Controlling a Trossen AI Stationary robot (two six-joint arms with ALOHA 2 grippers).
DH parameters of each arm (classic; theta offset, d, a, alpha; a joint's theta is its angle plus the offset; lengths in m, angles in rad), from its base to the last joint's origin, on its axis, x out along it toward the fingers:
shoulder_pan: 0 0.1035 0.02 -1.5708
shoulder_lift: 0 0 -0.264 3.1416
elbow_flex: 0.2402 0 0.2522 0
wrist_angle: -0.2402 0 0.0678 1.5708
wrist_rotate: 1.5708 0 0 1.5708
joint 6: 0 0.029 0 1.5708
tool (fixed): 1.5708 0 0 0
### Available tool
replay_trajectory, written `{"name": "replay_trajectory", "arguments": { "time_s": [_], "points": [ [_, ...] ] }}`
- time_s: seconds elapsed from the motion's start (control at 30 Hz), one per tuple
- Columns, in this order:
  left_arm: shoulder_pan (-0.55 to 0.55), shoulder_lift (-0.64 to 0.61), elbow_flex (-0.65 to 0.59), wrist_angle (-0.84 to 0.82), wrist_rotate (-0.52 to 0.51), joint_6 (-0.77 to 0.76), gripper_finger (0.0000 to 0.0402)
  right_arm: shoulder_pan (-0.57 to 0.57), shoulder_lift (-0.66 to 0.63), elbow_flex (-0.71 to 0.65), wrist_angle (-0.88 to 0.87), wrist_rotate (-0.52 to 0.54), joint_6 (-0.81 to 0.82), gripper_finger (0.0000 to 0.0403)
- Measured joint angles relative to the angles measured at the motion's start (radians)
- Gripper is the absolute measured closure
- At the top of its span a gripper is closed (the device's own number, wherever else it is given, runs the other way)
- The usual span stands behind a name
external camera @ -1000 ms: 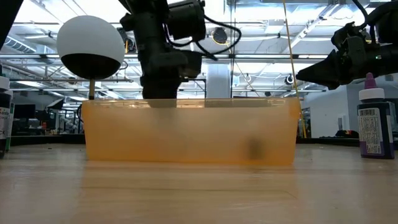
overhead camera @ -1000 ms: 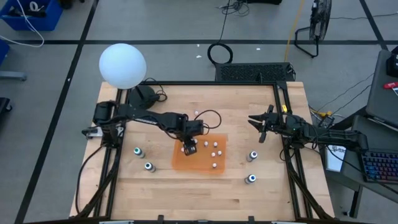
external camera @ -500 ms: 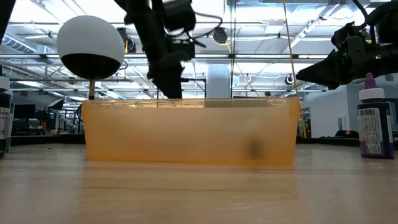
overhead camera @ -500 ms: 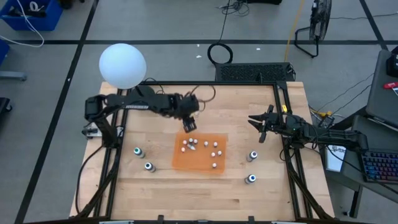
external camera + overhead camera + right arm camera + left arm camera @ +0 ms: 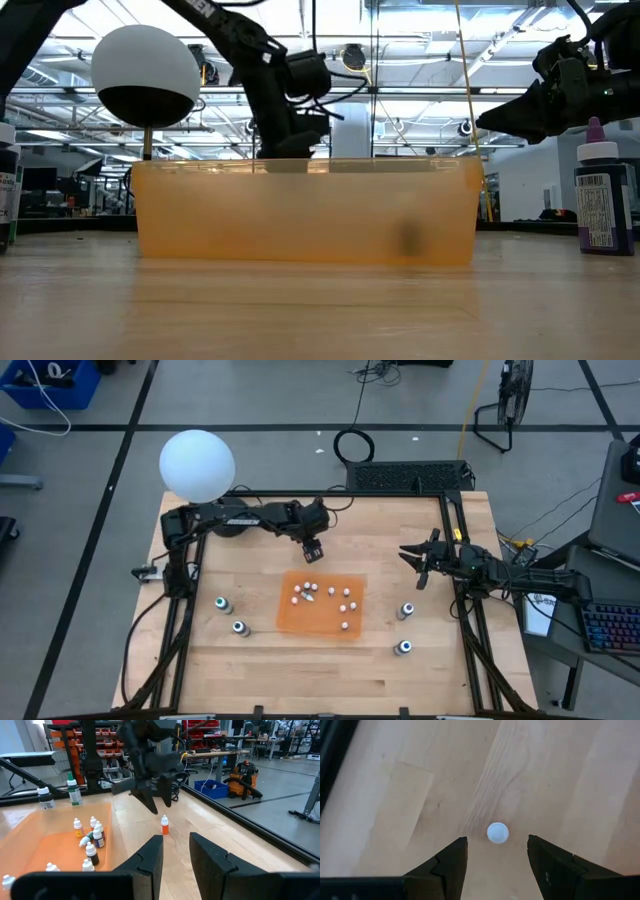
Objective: Pick & Place food coloring
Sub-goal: Put the orange food coloring bottle into the orange bin
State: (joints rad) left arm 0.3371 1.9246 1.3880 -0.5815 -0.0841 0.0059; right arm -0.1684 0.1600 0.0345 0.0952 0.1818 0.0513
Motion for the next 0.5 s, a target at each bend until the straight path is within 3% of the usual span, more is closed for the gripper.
{"name": "replay_trajectory", "arguments": {
  "time_s": [0.5],
  "points": [
    [0.005, 0.089, 0.001, 0.065, -0.012, 0.013, 0.0192, 0.000, 0.000, -0.001, 0.000, 0.000, 0.000, 0.0319]
  ]
}}
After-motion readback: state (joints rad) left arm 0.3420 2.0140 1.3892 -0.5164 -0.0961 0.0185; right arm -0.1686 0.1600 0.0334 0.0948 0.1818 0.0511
